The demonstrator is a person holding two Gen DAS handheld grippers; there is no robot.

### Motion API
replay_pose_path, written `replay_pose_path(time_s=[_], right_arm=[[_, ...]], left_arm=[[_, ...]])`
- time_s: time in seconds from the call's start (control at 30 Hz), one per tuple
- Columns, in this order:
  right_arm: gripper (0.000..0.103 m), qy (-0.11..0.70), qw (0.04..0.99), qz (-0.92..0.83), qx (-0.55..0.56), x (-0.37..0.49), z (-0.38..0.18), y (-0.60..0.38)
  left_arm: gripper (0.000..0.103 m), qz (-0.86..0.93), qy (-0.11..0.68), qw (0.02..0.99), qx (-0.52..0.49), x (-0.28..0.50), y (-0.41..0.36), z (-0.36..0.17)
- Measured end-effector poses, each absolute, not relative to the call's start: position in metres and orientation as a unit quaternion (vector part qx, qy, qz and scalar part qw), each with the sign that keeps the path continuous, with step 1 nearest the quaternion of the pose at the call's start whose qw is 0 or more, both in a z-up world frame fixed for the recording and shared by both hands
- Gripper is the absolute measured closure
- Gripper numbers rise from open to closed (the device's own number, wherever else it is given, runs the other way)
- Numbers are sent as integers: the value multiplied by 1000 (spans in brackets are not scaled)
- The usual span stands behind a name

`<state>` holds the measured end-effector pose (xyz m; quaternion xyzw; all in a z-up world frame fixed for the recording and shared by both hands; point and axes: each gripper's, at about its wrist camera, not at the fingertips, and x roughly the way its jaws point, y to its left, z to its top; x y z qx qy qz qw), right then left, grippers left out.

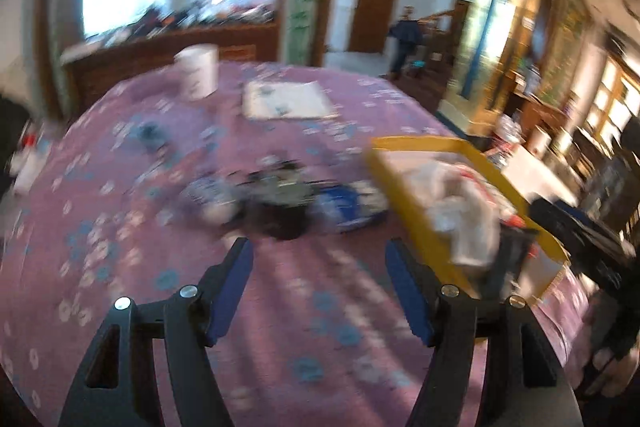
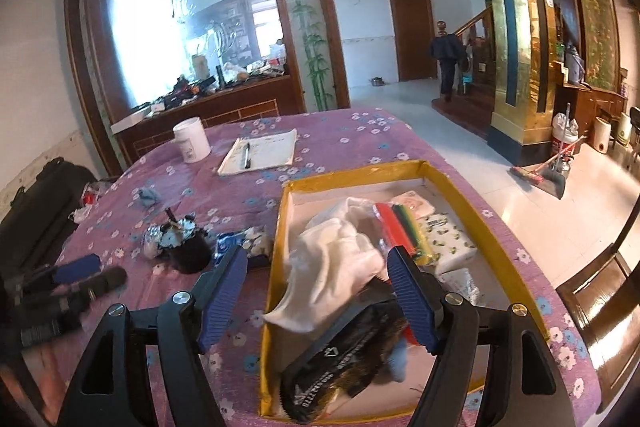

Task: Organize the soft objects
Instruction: 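Withdraw both tools and move them over the wrapped tissue roll and blue tissue pack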

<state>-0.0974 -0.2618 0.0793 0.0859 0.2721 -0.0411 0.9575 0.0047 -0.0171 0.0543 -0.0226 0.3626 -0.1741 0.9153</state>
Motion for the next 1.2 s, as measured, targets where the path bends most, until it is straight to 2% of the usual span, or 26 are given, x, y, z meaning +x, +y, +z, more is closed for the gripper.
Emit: replay_pose_path(time_s=[0.23, 0.43, 0.57, 0.7, 0.77, 0.87, 1.03, 1.2], right_arm=[[26, 281, 956, -28, 80, -91, 72, -255], [26, 285, 954, -26, 82, -91, 67, -256], [26, 284, 955, -31, 81, -91, 67, -259], [26, 289, 953, -27, 84, -88, 67, -261], [26, 294, 952, -16, 81, -84, 69, -258], [26, 315, 946, 38, 71, -71, 75, -248], [25, 399, 903, 142, 78, -19, 82, -231], [25, 442, 874, 168, 113, 44, 71, -221]], left_arm=[[35, -107, 460, 870, -145, 78, 57, 26], [36, -71, 502, 848, -154, 130, 51, 5], [41, -69, 531, 826, -175, 153, 45, -15], [41, -57, 526, 832, -168, 168, 36, -26], [49, -58, 519, 836, -167, 170, 35, -28], [55, -62, 513, 841, -161, 166, 39, -25], [56, -52, 508, 844, -164, 142, 62, -16], [56, -31, 442, 886, -137, 112, 77, -1]])
